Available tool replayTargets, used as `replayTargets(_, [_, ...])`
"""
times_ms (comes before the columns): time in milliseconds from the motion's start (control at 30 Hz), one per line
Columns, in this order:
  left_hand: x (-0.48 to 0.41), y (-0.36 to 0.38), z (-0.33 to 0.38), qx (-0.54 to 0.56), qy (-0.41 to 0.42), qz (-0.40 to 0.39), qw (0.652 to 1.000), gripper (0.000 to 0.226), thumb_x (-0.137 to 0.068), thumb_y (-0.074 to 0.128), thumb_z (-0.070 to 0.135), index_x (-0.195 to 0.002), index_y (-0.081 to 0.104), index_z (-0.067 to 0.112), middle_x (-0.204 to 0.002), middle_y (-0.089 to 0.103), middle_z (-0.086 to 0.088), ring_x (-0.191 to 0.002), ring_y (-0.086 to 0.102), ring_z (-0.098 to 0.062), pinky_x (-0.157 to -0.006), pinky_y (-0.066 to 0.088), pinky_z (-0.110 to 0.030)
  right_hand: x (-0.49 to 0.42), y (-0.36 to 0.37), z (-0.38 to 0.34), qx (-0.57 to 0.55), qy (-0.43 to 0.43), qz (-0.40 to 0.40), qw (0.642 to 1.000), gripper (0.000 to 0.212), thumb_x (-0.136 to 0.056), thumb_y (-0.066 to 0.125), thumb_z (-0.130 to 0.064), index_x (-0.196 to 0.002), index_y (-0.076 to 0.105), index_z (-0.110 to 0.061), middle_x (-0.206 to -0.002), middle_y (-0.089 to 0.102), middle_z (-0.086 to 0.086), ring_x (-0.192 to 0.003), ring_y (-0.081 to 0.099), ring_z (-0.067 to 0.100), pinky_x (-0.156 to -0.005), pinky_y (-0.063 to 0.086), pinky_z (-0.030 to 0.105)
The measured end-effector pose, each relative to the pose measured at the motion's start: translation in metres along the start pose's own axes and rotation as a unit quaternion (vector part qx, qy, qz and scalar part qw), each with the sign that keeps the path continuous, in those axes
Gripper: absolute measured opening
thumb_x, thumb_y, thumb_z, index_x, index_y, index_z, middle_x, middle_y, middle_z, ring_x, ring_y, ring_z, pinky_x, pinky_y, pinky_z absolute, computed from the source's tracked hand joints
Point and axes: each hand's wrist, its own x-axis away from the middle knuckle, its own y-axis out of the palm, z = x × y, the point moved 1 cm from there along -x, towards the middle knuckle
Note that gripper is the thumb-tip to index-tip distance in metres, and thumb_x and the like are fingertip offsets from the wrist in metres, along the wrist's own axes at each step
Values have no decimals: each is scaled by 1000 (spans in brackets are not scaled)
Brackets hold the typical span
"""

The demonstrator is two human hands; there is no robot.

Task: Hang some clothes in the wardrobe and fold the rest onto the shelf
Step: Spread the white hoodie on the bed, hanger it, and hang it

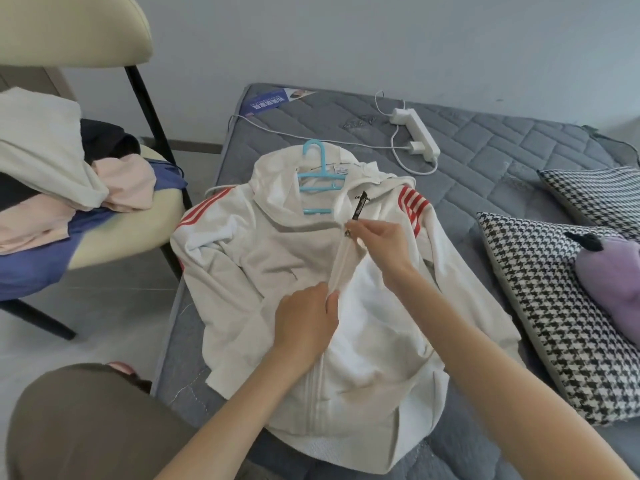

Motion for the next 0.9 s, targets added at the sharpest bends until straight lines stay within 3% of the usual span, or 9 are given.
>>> replayTargets(133, [18,-7,-12,42,17,-79,996,42,-101,32,35,-62,29,20,-57,38,6,-55,38,-14,-54,27,-28,-42,-6,-26,7,-3,62,998,10,-86,69,-18,-89,75,-11,-72,66,-10,-63,53,-7,-56,37,-1])
replayTargets(267, [3,-27,-20,-69,-11,-160,985,40,-97,35,42,-65,34,19,-66,44,5,-67,45,-17,-61,33,-29,-55,1,-35,14,-21,30,999,10,-87,68,-21,-86,76,-15,-76,67,-10,-70,58,-1,-61,41,4])
replayTargets(333, [-13,-38,-15,-91,-29,-150,984,37,-92,41,52,-76,43,19,-79,54,5,-77,52,-19,-67,39,-29,-51,3,-38,19,-36,6,999,11,-87,69,-22,-78,75,-18,-73,68,-8,-69,58,2,-64,45,9])
replayTargets(433, [-45,-51,2,-67,-54,-93,992,55,-86,44,66,-106,48,16,-102,62,1,-98,59,-23,-74,41,-33,-40,-1,-43,30,-68,-27,997,14,-86,70,-23,-74,75,-19,-71,69,-5,-67,58,1,-65,45,12])
replayTargets(533, [-75,-48,26,-61,-36,-79,994,58,-91,39,63,-119,49,13,-113,63,-5,-107,59,-29,-75,39,-34,-30,-3,-46,37,-93,-72,992,17,-87,70,-21,-70,74,-19,-66,67,-8,-61,55,-2,-61,42,9])
replayTargets(667, [-82,-36,38,-65,-17,-55,996,45,-101,28,39,-106,61,10,-105,68,-12,-99,61,-31,-77,43,-32,-30,-8,-45,45,-103,-88,990,20,-86,70,-20,-67,73,-22,-63,65,-11,-64,54,0,-61,42,13])
replayTargets(733, [-80,-34,37,-54,-28,-51,997,44,-100,30,33,-97,65,7,-102,68,-12,-97,61,-31,-74,41,-31,-34,-9,-45,42,-87,-83,992,15,-85,71,-20,-71,76,-20,-73,72,-4,-72,61,2,-69,47,16])
replayTargets(800, [-82,-38,37,-49,-25,-58,997,42,-99,31,31,-90,64,7,-98,67,-12,-95,61,-31,-72,38,-31,-41,-7,-46,30,-67,-77,994,15,-85,72,-19,-70,76,-19,-79,74,-1,-78,64,1,-75,48,12])
replayTargets(900, [-85,-49,34,-69,-6,-78,995,36,-97,32,31,-76,53,11,-87,63,-9,-91,60,-31,-68,33,-30,-63,-4,-50,13,-38,-41,998,10,-84,73,-20,-75,76,-18,-74,72,-5,-74,63,-3,-74,47,11])
